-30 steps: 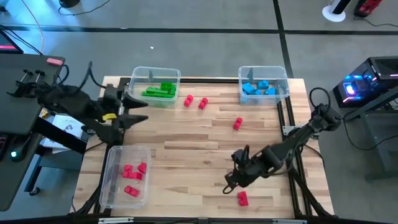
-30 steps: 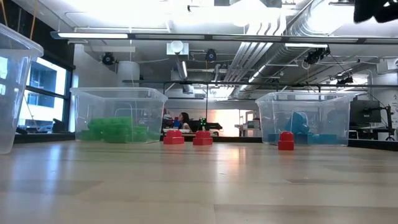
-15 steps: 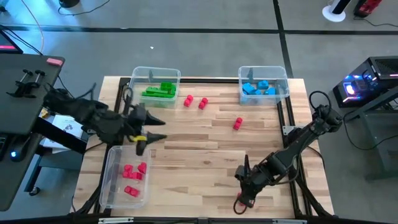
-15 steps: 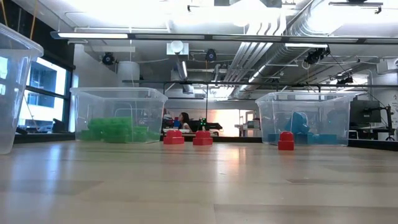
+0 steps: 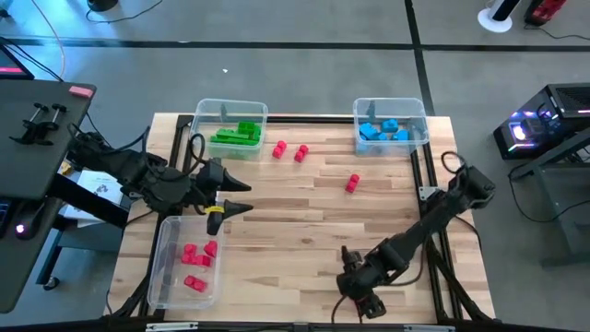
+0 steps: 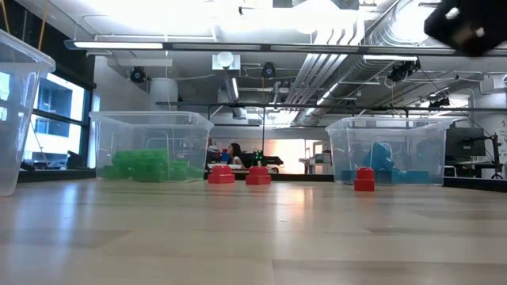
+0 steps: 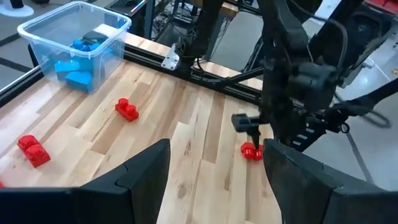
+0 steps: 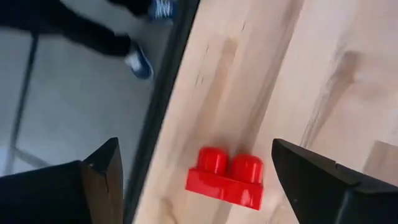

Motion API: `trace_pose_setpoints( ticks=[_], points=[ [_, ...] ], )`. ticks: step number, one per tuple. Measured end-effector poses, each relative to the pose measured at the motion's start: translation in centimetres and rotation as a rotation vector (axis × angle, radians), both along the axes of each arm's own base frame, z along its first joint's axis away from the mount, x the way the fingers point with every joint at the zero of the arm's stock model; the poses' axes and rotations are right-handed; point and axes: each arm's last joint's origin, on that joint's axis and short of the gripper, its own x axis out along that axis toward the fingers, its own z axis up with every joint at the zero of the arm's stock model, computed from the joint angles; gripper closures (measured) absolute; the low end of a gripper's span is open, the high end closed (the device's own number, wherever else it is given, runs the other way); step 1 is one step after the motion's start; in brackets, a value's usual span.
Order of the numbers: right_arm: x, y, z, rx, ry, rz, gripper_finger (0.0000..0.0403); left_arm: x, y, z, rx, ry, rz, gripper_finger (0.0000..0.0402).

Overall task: Sort blocks
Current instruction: Put the red game piece into the bottom left transparent bin

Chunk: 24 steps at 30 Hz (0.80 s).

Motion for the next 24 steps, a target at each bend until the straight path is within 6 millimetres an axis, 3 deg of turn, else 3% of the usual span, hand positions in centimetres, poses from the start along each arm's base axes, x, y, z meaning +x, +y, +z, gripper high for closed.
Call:
trace_pose_setpoints(
  ticks=[5,8,13,24],
  points=[
    [-0.2,1.2,-3.0,-0.069,0.082,0.068,0.0114,0.0,0.0,0.0,-0.020,0.000,0.009,0.0158],
    [-0.6,1.6,-4.3,-0.126,0.139,0.009,0.0114,0.0,0.0,0.0,-0.020,0.000,0.009,0.0158],
    [-1.6,1.7,-4.9,-0.231,0.179,-0.109,0.0114,0.0,0.0,0.0,-0.002,0.001,0.003,0.0158],
    [-2.3,2.6,-6.4,-0.293,0.211,-0.164,0.0114,0.0,0.0,-0.1,0.048,0.012,-0.015,0.0158]
  ],
)
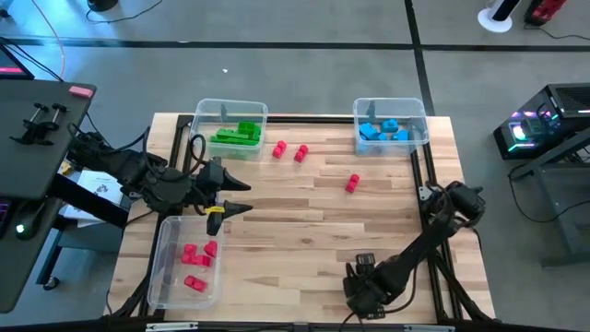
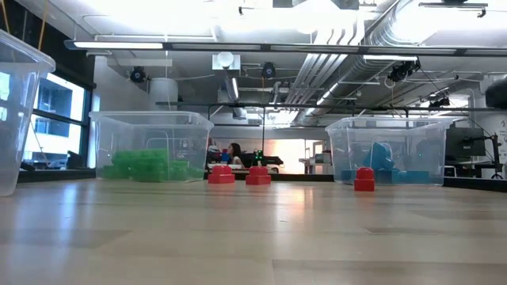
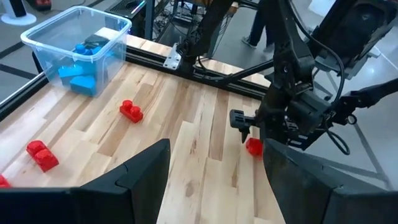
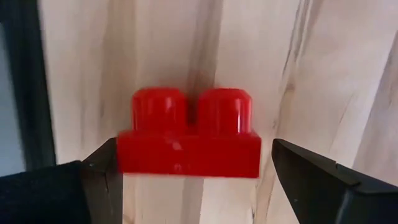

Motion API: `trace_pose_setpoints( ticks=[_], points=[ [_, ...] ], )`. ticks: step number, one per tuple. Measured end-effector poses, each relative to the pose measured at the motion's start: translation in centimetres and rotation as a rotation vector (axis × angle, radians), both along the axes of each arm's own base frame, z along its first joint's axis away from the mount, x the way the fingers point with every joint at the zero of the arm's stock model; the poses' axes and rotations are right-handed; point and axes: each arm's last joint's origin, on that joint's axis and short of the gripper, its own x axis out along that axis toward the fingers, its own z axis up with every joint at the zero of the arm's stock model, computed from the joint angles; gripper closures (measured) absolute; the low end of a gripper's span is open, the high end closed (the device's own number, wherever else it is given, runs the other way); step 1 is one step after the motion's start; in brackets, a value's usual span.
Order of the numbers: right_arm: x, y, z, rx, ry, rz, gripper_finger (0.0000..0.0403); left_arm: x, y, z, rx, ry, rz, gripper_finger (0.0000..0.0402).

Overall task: Sort blocks
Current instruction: Put the red game piece into the bottom left transparent bin

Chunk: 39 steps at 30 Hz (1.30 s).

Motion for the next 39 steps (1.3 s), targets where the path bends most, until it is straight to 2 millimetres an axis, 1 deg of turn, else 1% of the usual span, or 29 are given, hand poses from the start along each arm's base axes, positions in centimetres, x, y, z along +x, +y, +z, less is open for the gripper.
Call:
trace_pose_setpoints(
  ticks=[5,15,18,25,28,30,32,35,39],
  points=[
    [0.4,0.3,-1.0,0.007,-0.005,-0.054,0.0114,0.0,0.0,-0.1,0.004,0.010,0.000,0.0158],
    [0.5,0.4,-1.1,0.000,-0.015,-0.057,0.0118,-0.1,0.0,-0.1,0.008,0.017,0.000,0.0158],
    [0.5,0.4,-1.1,-0.001,-0.017,-0.061,0.0136,-0.1,0.0,-0.2,0.009,0.018,0.000,0.0158],
    [0.5,0.3,-1.1,-0.009,-0.019,-0.087,0.0198,-0.1,0.0,-0.2,0.025,0.020,-0.008,0.0158],
    [0.7,0.3,-0.6,-0.029,-0.014,-0.084,0.0213,-0.1,0.1,-0.1,0.041,0.018,-0.016,0.0158],
    [0.7,0.2,0.1,-0.061,-0.009,-0.053,0.0219,-0.5,0.2,0.5,0.053,0.005,-0.031,0.0158],
    [0.9,0.0,1.5,-0.087,-0.023,-0.023,0.0220,-1.1,0.5,1.7,0.061,-0.033,-0.050,0.0158],
    [1.4,-0.9,4.1,-0.179,-0.058,0.012,0.0220,-2.5,1.2,3.9,0.071,-0.115,-0.060,0.0158],
    [3.1,-2.8,7.8,-0.284,-0.177,0.020,0.0221,-4.7,2.3,6.3,0.083,-0.209,-0.052,0.0158]
  ],
)
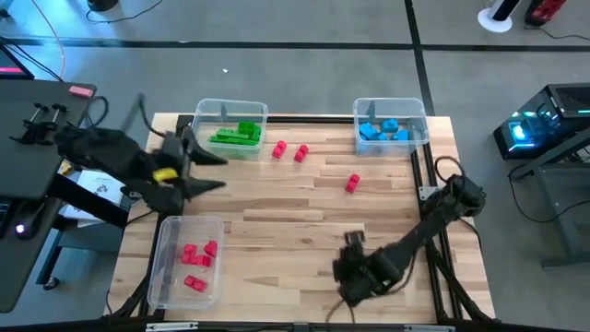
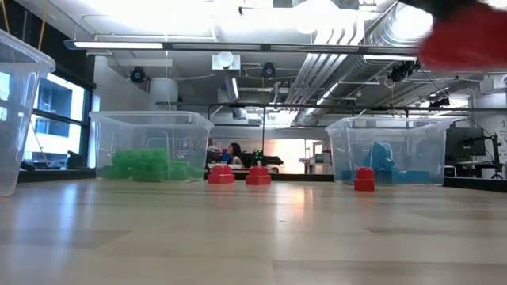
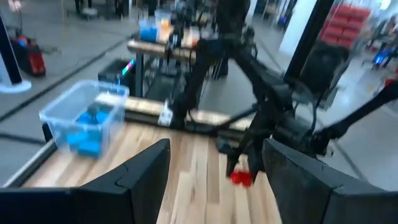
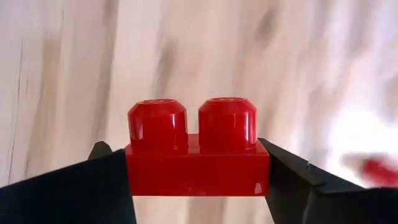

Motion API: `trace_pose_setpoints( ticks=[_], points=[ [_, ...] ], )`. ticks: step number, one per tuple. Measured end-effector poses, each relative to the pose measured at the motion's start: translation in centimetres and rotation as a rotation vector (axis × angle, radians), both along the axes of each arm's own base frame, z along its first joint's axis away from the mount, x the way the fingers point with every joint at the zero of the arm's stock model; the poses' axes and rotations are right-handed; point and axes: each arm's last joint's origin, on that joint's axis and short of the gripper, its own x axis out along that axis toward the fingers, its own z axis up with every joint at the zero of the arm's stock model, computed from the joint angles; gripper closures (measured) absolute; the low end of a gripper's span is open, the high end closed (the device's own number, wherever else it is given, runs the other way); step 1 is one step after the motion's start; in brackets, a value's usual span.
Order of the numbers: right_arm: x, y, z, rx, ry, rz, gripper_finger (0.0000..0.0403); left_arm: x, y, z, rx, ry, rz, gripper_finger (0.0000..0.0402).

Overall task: Sort blocks
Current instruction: Put the red game piece into the bottom left transparent bin

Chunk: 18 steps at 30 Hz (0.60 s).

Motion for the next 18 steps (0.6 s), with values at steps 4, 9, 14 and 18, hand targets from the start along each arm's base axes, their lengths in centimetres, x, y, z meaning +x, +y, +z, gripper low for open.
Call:
trace_pose_setpoints(
  ticks=[4,9,14,18],
  points=[
    [3.6,-2.2,3.0,-0.022,-0.180,0.001,0.0221,-1.9,0.9,1.0,-0.031,-0.061,0.003,0.0158],
    [9.4,-4.9,4.8,0.064,-0.516,0.027,0.0221,-2.6,1.2,0.8,-0.081,-0.055,-0.004,0.0158],
    [14.6,-7.6,4.3,0.110,-0.768,0.076,0.0221,-2.0,0.9,0.1,-0.101,0.006,-0.012,0.0158],
    [17.6,-9.2,2.6,0.162,-0.893,0.060,0.0222,-1.3,0.5,-0.2,-0.100,0.030,-0.012,0.0158]
  ],
)
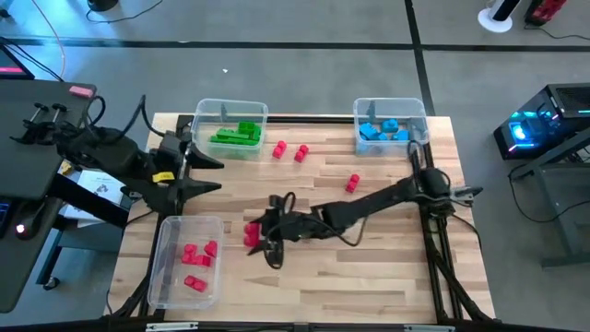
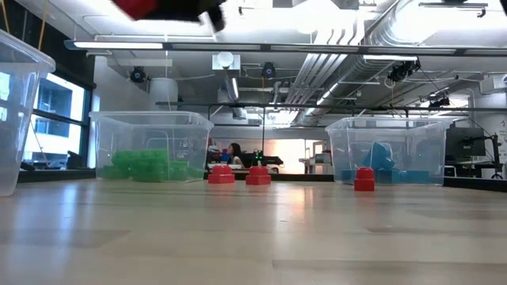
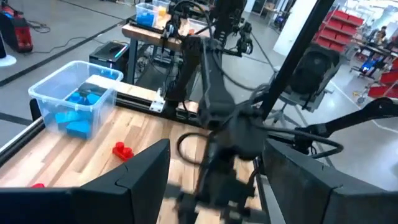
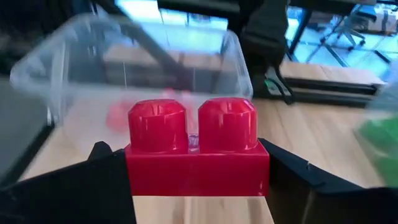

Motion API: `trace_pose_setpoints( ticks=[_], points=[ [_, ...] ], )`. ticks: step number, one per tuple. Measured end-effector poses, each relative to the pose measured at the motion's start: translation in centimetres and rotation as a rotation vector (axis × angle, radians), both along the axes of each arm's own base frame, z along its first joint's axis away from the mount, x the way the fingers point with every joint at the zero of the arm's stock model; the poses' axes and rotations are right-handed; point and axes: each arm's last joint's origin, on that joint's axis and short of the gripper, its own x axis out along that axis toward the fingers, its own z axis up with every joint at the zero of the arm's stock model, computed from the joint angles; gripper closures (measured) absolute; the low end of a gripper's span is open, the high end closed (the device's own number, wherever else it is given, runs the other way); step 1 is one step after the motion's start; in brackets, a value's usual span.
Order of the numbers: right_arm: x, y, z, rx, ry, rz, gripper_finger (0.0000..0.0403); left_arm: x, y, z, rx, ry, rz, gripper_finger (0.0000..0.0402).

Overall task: Sort blocks
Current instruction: Put the red game piece into the bottom left transparent bin

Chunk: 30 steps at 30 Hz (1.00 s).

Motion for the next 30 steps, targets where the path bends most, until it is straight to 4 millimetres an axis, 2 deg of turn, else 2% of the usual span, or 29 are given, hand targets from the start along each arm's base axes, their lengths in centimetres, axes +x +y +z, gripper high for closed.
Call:
trace_pose_setpoints(
  ticks=[4,11,16,19,23,30],
  points=[
    [2.2,-0.5,-1.7,0.080,-0.094,0.000,0.0222,0.7,-0.4,-0.3,0.008,0.017,-0.006,0.0158],
    [8.0,0.2,-0.6,0.107,-0.191,0.068,0.0222,1.4,-0.8,-0.3,0.004,0.009,-0.002,0.0158],
    [11.3,0.3,-1.2,0.124,-0.218,0.077,0.0222,1.4,-0.7,-0.2,-0.005,-0.003,0.004,0.0158],
    [11.7,0.0,-2.6,0.188,-0.289,0.063,0.0222,1.4,-0.7,-0.2,-0.023,-0.003,0.010,0.0158],
    [11.7,-0.2,-4.1,0.323,-0.241,0.012,0.0218,1.4,-0.7,-0.2,-0.024,-0.002,0.012,0.0158],
    [11.7,-0.1,-4.2,0.381,-0.229,0.020,0.0160,1.5,-0.8,-0.2,-0.023,0.000,0.011,0.0158]
  ],
)
